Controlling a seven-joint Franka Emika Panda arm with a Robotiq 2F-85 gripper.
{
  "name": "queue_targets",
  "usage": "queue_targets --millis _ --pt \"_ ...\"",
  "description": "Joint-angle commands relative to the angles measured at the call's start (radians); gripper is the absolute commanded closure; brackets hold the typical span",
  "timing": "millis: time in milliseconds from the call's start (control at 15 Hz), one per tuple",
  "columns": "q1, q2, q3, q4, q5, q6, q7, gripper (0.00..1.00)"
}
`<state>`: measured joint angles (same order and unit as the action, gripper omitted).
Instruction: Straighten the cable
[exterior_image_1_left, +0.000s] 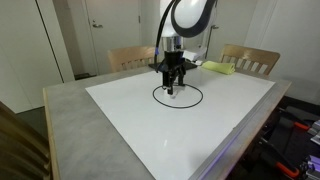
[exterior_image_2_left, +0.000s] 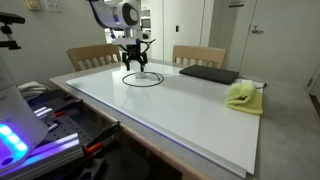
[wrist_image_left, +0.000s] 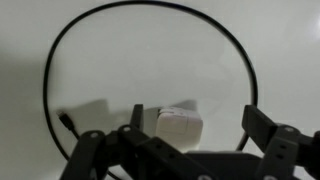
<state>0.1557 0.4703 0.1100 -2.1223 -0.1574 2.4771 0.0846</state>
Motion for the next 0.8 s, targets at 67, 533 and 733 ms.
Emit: queue_targets --millis 67,533,733 --pt "0.024 0.011 -0.033 -0.002 0.013 0.046 0.073 0.00" --pt "0.012 0.024 -0.040 -0.033 0.076 0.156 0.114 0.00" --pt "0.013 0.032 -0.042 -0.031 0.098 0.163 0.110 0.00"
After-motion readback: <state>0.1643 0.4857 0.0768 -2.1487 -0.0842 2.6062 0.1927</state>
